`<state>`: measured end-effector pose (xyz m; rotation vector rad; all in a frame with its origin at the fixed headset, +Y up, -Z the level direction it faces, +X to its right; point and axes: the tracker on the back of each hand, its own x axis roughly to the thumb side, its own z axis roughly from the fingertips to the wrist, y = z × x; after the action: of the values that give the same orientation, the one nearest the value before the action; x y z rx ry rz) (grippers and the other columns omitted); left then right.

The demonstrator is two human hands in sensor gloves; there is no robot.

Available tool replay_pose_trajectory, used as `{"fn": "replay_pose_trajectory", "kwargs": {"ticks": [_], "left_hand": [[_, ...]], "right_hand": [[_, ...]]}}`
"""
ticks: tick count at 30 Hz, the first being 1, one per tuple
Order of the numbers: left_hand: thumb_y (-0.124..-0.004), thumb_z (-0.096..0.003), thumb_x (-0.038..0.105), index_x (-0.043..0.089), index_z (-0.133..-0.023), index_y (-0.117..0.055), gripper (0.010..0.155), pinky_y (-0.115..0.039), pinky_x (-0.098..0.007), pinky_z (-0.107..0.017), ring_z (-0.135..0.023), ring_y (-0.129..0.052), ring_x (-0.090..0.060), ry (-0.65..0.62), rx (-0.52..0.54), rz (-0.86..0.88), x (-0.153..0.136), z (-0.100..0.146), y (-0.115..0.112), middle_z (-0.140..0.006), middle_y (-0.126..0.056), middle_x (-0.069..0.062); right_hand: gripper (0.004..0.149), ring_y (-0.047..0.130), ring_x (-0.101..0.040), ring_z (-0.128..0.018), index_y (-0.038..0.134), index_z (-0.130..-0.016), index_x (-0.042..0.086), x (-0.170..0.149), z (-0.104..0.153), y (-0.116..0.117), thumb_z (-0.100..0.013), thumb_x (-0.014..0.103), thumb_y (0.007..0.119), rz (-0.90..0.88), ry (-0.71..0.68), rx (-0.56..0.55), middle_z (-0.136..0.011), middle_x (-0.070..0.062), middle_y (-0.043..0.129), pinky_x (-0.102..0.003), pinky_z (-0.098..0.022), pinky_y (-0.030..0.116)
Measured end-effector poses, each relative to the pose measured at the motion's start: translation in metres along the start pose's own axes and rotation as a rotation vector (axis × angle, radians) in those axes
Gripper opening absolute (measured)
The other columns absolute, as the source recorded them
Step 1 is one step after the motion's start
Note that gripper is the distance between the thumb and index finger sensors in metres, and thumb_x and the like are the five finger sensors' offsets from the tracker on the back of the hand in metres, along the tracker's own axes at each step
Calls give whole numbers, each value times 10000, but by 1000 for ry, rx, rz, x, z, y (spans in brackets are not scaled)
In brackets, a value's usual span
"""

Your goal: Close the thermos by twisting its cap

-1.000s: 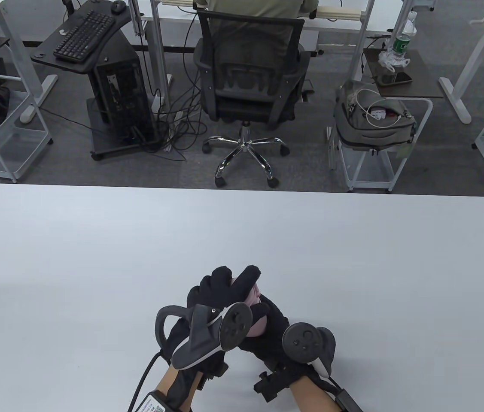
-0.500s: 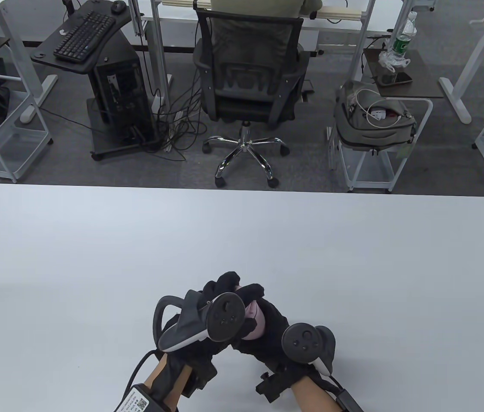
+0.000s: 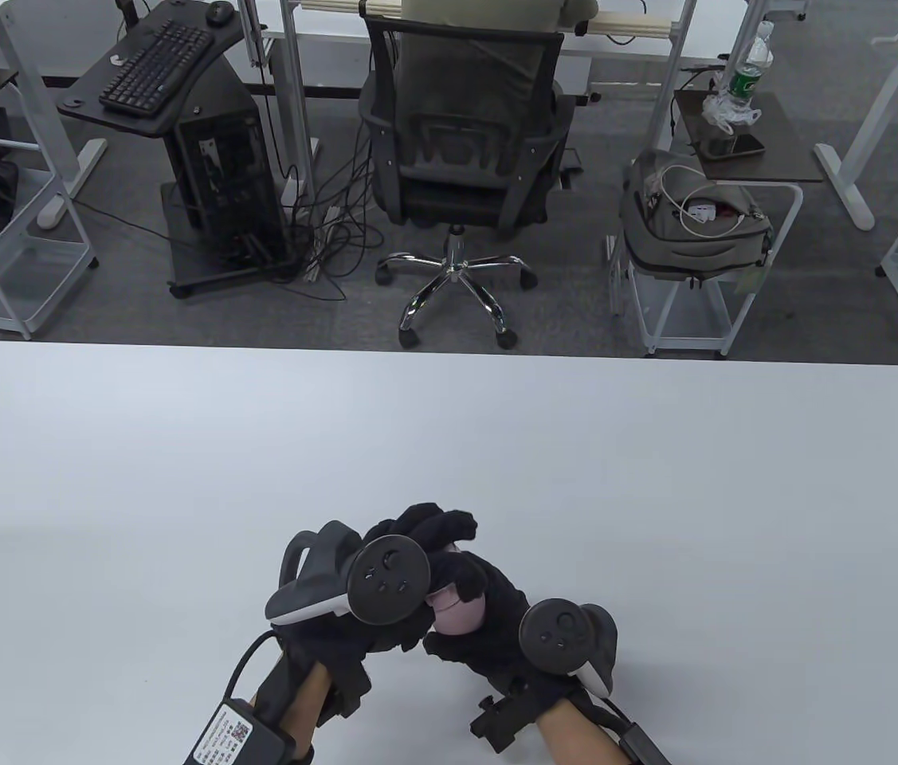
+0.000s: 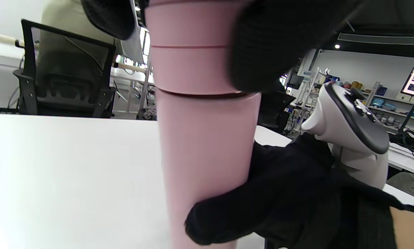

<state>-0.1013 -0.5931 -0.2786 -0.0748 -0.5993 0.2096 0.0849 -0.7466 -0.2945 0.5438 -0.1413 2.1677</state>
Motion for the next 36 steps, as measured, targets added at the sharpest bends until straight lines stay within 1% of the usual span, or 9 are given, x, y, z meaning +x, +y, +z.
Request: {"fn": "replay_pose_trajectory", "kwargs": {"ticks": [1,3,4,6,9,13,17,28,36], "left_hand": [[-942,-469,485,486,-1179,-442,869,-536,-644,-830,-1183,-439,-436,13,27,9,1,3,0,-1332,-337,-77],[-745,-487,766,335,-1252,-363,957,-601,-665,-780,-1137,-552,-513,162,159,28,6,14,-3,-1307,-420,-235],[-661,-518,804,302,-1265,-364,947,-635,-651,-771,-1115,-629,-504,265,224,51,10,18,-7,-1296,-463,-258],[-590,-552,817,250,-1273,-376,942,-709,-632,-719,-1031,-754,-497,371,262,36,17,16,-13,-1249,-557,-301],[-542,-558,829,219,-1265,-350,954,-783,-568,-670,-957,-848,-414,455,170,-107,24,7,-19,-1195,-634,-282],[-664,-577,759,223,-1240,-417,887,-844,-486,-605,-852,-928,-280,528,217,-170,27,1,-27,-1082,-766,-212],[-757,-582,681,223,-1219,-472,835,-855,-457,-599,-818,-943,-207,469,275,-84,21,3,-27,-1061,-785,-194],[-882,-541,552,354,-1197,-506,782,-779,-526,-694,-949,-855,-314,219,204,313,-17,13,-21,-1168,-697,-169],[-919,-486,370,433,-1132,-567,738,-758,-545,-731,-1016,-803,-361,100,162,417,-28,14,-21,-1201,-681,-97]], "right_hand": [[1188,519,-570,-960,253,-1093,-3,0,0,-1,-250,582,852,-5,3,-6,-1082,-348,391,-659,-621,617],[1188,521,-573,-957,253,-1092,-7,0,-1,-2,-252,583,850,0,14,-22,-1080,-351,391,-660,-619,617],[1188,521,-573,-956,252,-1091,-7,-1,-1,-3,-252,584,849,11,16,-30,-1078,-352,392,-659,-618,618],[1188,523,-576,-953,252,-1090,-11,-1,0,-3,-254,585,849,17,24,-37,-1076,-355,392,-660,-615,619],[1188,522,-581,-949,255,-1090,-17,1,0,-3,-256,583,851,31,32,-41,-1072,-362,393,-664,-611,617],[1187,523,-587,-942,258,-1089,-27,2,0,-3,-260,581,852,57,42,-43,-1068,-371,396,-667,-605,616],[1188,525,-587,-942,257,-1089,-27,3,0,-3,-260,582,851,54,36,-38,-1068,-370,396,-666,-606,618],[1189,525,-585,-948,262,-1094,-19,7,0,-5,-254,580,854,61,-11,-12,-1074,-365,399,-669,-610,616],[1190,526,-582,-953,265,-1097,-16,9,1,-2,-252,579,855,45,-30,31,-1078,-363,400,-668,-613,618]]}}
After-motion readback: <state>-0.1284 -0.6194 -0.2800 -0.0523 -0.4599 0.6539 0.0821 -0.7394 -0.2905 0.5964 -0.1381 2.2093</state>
